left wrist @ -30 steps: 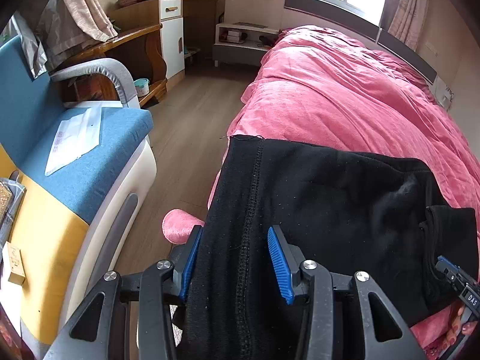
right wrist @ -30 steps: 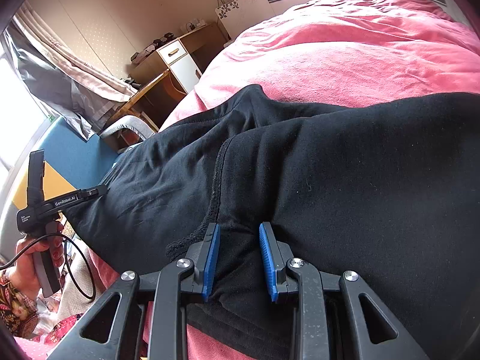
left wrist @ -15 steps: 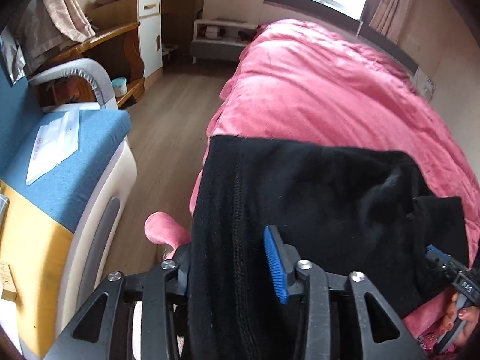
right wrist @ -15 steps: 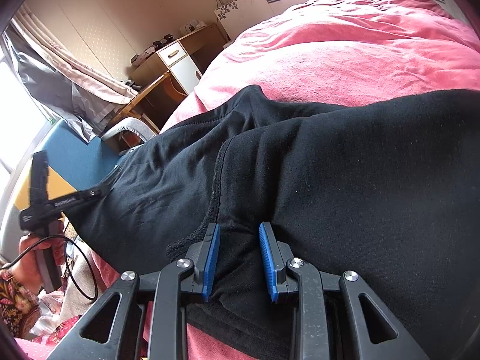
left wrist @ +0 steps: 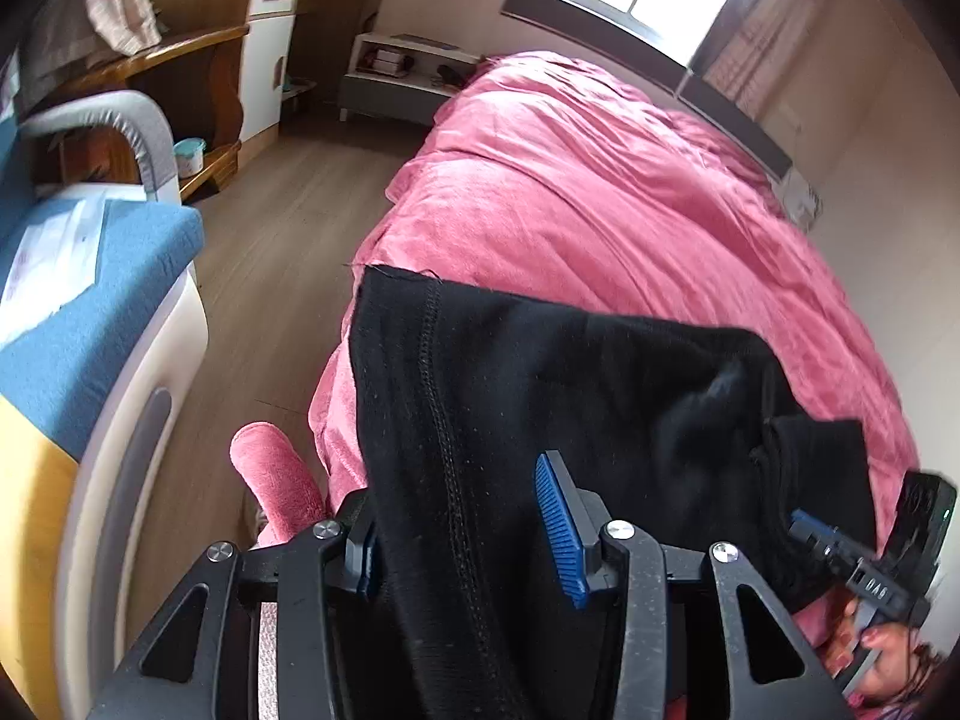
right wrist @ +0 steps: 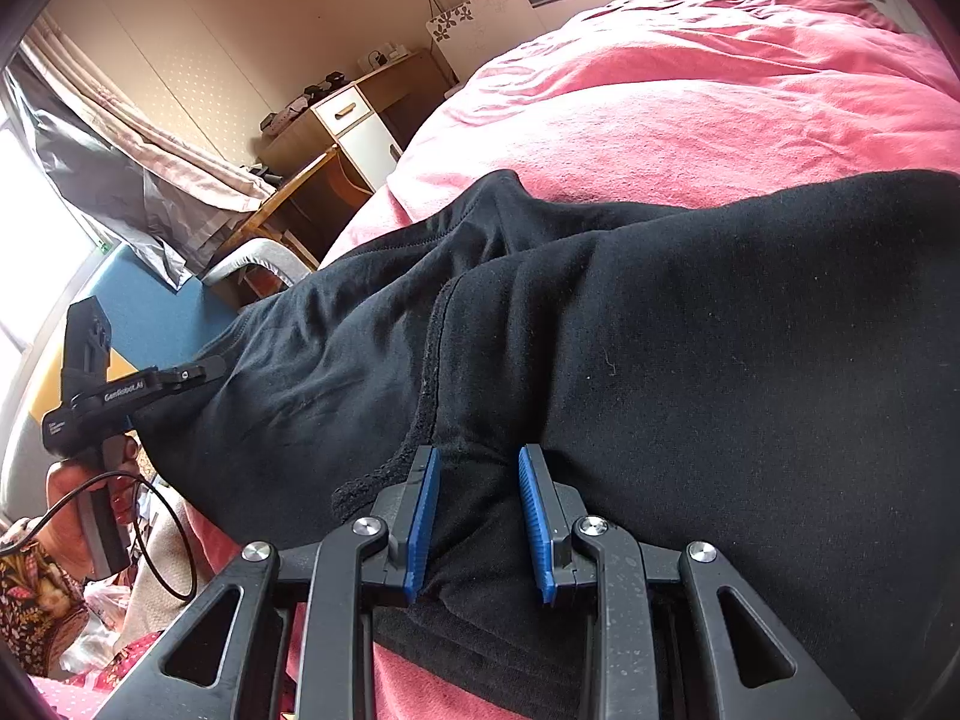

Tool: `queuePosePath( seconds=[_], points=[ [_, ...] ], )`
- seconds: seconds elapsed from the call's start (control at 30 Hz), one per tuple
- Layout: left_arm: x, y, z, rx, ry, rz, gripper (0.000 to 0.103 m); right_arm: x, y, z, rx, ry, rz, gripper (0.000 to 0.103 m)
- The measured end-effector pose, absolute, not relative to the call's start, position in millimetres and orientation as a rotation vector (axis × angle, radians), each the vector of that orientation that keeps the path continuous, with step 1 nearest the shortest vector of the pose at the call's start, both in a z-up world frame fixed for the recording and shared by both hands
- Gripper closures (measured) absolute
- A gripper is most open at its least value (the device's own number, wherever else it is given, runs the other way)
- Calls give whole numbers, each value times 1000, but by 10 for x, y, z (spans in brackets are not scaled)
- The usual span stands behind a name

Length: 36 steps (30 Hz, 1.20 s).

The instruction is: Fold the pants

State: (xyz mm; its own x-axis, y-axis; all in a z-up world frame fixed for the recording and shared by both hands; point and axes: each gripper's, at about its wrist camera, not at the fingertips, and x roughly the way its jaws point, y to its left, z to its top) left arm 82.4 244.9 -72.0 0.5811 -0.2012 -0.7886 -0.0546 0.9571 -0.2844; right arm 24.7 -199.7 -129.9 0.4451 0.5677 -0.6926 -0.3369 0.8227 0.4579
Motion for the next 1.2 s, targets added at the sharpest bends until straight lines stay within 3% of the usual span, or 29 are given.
queuePosePath(
  seconds=[0.2, 0.23, 0.27, 0.37, 0.4, 0.63, 0.8, 0.93, 1.2],
  points=[
    [938, 2544, -928, -395, 1019, -51, 51, 210, -1970, -1256, 234, 949, 550, 73],
    [936, 2535, -929, -389, 1020, -46, 51, 190, -1955, -1219, 197, 939, 528, 68],
    [918, 2524, -913, -376, 1017, -47, 55, 174, -1944, -1184, 161, 929, 508, 64],
    [865, 2484, -854, -341, 988, -43, 85, 146, -1973, -1117, 109, 907, 453, 58],
    [835, 2493, -832, -348, 969, -46, 87, 155, -2007, -1109, 115, 905, 445, 58],
    [687, 2660, -766, -519, 868, -61, 89, 60, -2327, -970, 243, 828, 435, 57],
    [639, 2664, -609, -605, 806, -111, 90, 100, -2319, -1160, 155, 911, 375, 57],
    [632, 2615, -411, -640, 762, -169, 90, 79, -2264, -1150, 132, 902, 391, 43],
    [614, 2321, 73, -620, 678, -283, 90, 87, -2271, -1073, 163, 913, 382, 43]
  ],
)
